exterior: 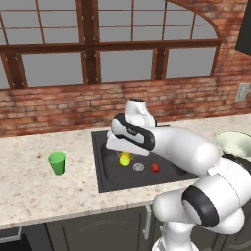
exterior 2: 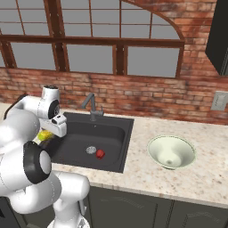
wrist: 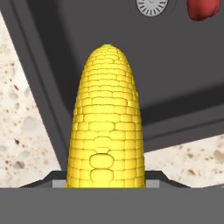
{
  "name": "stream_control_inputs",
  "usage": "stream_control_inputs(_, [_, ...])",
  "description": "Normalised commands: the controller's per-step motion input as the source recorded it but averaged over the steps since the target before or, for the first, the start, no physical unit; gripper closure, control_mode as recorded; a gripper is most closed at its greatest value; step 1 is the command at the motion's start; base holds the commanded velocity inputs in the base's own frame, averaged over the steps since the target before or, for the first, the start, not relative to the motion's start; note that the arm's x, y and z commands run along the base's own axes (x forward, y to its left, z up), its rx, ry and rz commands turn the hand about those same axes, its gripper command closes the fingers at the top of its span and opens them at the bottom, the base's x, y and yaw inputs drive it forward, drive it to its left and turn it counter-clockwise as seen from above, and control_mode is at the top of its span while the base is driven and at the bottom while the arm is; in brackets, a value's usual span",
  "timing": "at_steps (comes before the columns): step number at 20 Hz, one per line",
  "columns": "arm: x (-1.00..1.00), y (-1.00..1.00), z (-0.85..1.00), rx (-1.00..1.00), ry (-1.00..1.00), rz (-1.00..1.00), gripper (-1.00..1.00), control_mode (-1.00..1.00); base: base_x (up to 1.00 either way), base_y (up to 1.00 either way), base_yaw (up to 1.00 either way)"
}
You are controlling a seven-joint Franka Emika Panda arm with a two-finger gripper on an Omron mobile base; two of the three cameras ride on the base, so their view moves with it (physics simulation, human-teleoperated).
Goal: Remove the bell pepper and corn from the sink. Then move the bowl and cup from the counter to the sink for washing.
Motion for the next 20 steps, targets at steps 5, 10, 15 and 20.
stream_control_inputs(5, [-0.09, 0.34, 0.01, 0.0, 0.0, 0.0, 1.0, -1.0, 0.0, 0.0, 0.0])
stream_control_inputs(10, [-0.09, 0.37, 0.0, 0.0, 0.0, 0.0, 1.0, -1.0, 0.0, 0.0, 0.0])
stream_control_inputs(15, [-0.06, 0.41, 0.0, 0.0, 0.0, 0.0, 1.0, -1.0, 0.0, 0.0, 0.0])
stream_control_inputs(20, [-0.07, 0.44, 0.0, 0.0, 0.0, 0.0, 1.0, -1.0, 0.0, 0.0, 0.0])
